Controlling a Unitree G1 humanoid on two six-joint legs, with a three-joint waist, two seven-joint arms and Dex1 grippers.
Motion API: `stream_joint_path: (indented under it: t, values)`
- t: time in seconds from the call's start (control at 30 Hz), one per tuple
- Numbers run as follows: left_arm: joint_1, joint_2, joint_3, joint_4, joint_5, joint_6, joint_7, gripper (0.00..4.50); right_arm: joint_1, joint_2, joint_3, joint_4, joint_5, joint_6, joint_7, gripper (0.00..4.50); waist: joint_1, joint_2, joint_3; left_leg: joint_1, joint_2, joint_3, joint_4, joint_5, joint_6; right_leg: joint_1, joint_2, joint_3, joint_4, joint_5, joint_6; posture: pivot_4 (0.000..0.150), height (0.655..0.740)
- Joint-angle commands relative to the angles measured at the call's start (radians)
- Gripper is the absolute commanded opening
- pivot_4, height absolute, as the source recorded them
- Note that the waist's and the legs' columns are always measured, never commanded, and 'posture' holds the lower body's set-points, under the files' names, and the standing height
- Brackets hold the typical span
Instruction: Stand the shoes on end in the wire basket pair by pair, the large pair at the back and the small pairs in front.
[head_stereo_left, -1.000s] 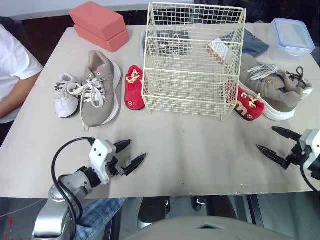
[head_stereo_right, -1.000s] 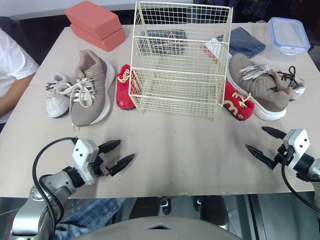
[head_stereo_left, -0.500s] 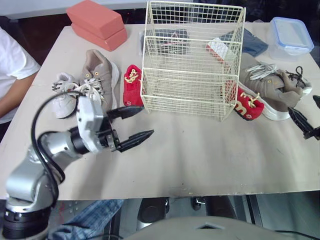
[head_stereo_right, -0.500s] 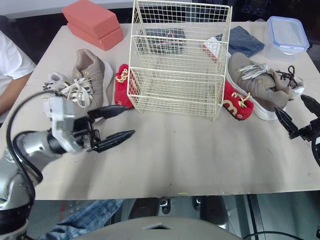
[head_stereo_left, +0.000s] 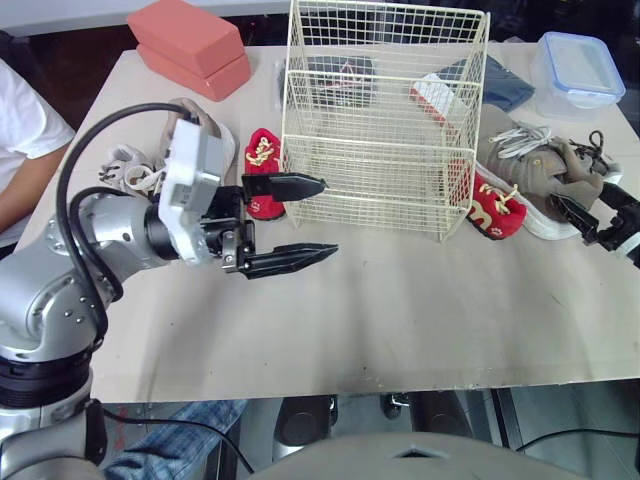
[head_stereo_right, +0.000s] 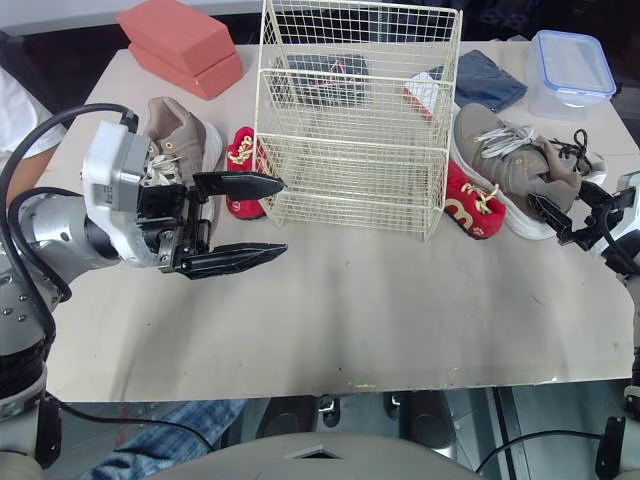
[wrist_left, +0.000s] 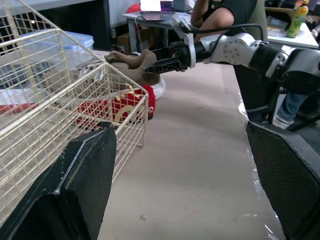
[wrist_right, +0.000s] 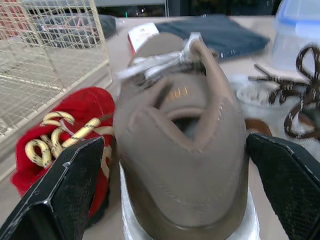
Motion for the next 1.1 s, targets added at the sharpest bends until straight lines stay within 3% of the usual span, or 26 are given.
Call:
stream_joint_path:
  t: [0.03,0.13,0.17,0.33,0.83,1.1]
  values:
    - [-0.026,-0.004,0.01,-0.014,0.019,-0.017,0.011,4.5,-0.028,-0.011,0.002,0.021,-0.007,0.001,0.028,3.23,-0.001,0.0,0.0,0.0,0.0,0.0,0.0,0.0,0.0,0.0,0.0,0.0,0.0,0.0,0.0,0.15,0.686]
    - [-0.046,-0.024,0.008,-0.001,0.042,-0.044,0.016,4.5,-0.032,-0.008,0.007,0.02,-0.012,0.004,0.038,1.96,-0.001,0.0,0.0,0.0,0.0,0.0,0.0,0.0,0.0,0.0,0.001,0.0,0.0,0.0,0.0,0.15,0.686]
    - [-0.058,-0.036,0.002,0.001,0.047,-0.053,0.02,4.5,-0.029,-0.007,0.01,0.017,-0.016,0.001,0.041,1.82,-0.001,-0.001,0.0,0.0,0.0,0.0,0.0,0.0,-0.001,0.0,0.001,0.0,0.0,0.0,0.0,0.15,0.686]
    - [-0.093,-0.071,-0.017,0.016,0.09,-0.081,0.017,4.5,-0.025,-0.001,-0.004,0.0,-0.018,-0.009,0.035,0.01,0.0,-0.002,0.0,0.0,0.0,0.001,0.0,0.001,-0.001,0.0,0.001,0.001,0.0,0.0,0.0,0.15,0.686]
    - [-0.147,-0.11,-0.047,0.098,0.171,-0.137,-0.037,4.5,-0.06,0.031,-0.195,-0.203,-0.041,-0.341,-0.121,0.01,0.001,0.0,0.003,0.0,0.0,0.001,0.0,0.001,-0.002,-0.001,0.001,0.001,0.0,0.0,0.0,0.15,0.686]
    - [-0.199,-0.093,-0.036,0.184,0.206,-0.162,-0.105,4.5,-0.184,-0.008,-0.085,-0.297,-0.219,-0.692,-0.095,0.01,-0.002,0.001,0.004,0.0,0.001,0.002,0.0,0.002,-0.003,-0.001,0.001,0.002,0.001,0.0,0.0,0.15,0.686]
